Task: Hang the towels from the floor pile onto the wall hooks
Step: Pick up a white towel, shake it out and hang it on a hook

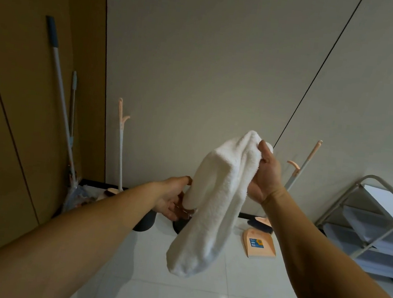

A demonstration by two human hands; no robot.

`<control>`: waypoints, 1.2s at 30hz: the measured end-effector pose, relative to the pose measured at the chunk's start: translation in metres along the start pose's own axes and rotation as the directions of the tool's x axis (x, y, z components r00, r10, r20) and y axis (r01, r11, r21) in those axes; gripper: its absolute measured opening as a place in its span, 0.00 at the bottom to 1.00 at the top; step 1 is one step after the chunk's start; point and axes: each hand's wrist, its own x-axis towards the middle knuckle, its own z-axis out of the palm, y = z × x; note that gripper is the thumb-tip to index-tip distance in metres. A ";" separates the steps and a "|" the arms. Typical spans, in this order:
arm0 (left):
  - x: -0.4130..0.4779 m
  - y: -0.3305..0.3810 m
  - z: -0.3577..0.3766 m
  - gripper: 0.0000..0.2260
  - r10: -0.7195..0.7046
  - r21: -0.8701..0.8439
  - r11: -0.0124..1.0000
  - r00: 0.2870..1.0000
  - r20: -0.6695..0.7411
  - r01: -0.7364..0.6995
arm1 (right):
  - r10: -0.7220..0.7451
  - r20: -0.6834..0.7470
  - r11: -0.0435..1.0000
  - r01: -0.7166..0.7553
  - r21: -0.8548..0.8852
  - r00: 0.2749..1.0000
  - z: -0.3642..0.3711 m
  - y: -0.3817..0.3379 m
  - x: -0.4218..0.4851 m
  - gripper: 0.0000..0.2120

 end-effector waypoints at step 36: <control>-0.137 -0.067 0.045 0.15 -0.284 0.215 0.902 0.891 -0.354 0.373 | -0.036 -0.402 0.666 -0.279 -0.692 0.915 -0.105 -0.033 -0.066 0.11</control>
